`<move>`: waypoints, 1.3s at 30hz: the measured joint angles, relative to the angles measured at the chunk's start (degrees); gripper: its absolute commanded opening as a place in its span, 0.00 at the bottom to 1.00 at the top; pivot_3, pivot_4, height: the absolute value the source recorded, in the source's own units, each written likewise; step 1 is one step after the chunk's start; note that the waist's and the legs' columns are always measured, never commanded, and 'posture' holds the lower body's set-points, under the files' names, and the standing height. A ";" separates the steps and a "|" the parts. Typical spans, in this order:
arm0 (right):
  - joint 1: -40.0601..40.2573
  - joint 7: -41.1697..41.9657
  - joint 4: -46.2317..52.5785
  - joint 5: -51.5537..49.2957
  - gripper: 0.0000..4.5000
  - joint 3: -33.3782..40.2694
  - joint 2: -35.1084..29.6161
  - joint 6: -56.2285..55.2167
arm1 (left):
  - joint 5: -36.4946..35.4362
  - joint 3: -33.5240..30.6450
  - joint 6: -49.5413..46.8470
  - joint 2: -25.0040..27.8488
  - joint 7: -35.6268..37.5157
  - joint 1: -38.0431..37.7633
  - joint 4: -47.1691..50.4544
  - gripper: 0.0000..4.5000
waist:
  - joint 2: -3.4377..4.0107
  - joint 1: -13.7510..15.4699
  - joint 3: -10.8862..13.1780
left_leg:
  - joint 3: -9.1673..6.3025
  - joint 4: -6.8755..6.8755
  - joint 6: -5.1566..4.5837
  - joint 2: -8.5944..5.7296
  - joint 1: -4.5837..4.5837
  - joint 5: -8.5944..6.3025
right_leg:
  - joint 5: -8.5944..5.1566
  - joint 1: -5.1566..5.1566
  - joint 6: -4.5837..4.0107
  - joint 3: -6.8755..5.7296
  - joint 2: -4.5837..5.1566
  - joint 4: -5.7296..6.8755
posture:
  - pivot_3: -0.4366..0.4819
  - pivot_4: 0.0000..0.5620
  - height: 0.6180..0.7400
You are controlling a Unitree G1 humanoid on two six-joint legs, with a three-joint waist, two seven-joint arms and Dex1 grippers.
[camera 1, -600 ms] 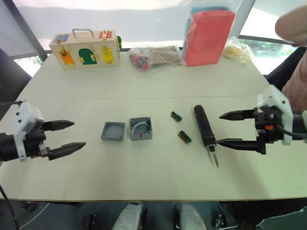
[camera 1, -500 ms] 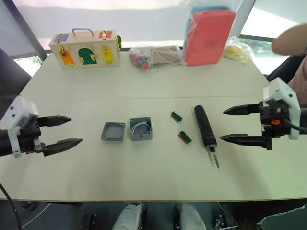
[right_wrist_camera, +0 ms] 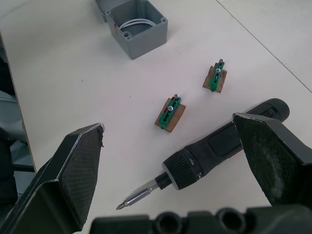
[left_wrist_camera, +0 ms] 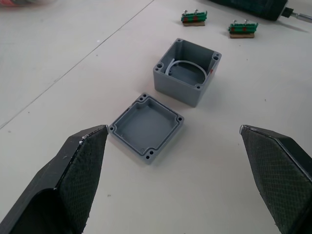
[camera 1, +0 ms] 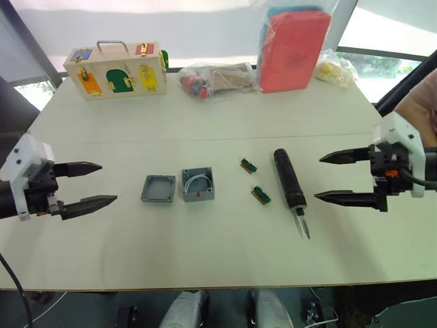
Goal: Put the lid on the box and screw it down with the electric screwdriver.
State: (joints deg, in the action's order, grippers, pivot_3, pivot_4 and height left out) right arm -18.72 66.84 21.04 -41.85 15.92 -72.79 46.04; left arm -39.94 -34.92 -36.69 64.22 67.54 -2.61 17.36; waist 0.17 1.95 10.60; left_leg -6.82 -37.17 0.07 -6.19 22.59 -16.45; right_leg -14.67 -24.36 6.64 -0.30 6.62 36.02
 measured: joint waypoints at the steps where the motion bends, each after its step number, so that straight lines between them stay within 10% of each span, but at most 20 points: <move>1: 0.00 -0.18 0.13 0.02 1.00 0.00 0.10 0.00 | 0.10 0.00 0.01 0.00 0.10 -0.02 0.00 0.99 | 0.00 0.00 0.00 | 0.00 0.00 0.00 0.00 0.00 0.00 | 0.00 0.00 0.00 0.00 0.00 0.00 | 0.48 0.27 1.00; 18: -4.88 -3.86 0.09 1.11 1.00 -5.69 3.62 0.00 | 2.17 3.24 2.67 -3.20 -1.86 3.23 0.46 0.99 | -0.01 -0.50 -0.01 | 0.09 -0.06 0.16 0.00 -0.05 0.09 | 0.04 0.00 -0.03 0.07 -0.01 0.08 | 0.48 0.27 1.00; 30: -8.31 -9.36 7.96 -3.02 1.00 -9.50 9.59 6.16 | 21.76 38.39 25.40 -14.62 5.85 31.17 -16.13 0.99 | -0.11 -1.22 -0.05 | 0.13 -0.31 0.37 -0.01 -0.04 0.25 | 0.31 0.06 0.05 0.08 -0.14 0.11 | 0.48 0.27 1.00; 39: -2.13 -15.16 13.23 -4.49 1.00 -5.83 11.37 7.87 | 32.03 51.54 33.65 -23.38 11.23 41.53 -31.27 0.99 | -0.14 -1.40 -0.06 | 0.17 -0.74 0.28 0.03 0.08 0.21 | 0.32 0.03 0.07 0.15 -0.24 0.25 | 0.48 0.27 1.00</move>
State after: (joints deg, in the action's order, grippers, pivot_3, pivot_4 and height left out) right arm -20.84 51.68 34.27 -46.34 10.09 -61.42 53.91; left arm -7.91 16.62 -3.04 40.84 78.77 38.92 -13.91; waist 0.03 0.55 10.54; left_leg -6.65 -37.91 0.35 -6.16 22.67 -16.24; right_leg -14.35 -24.33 6.71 -0.15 6.38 36.28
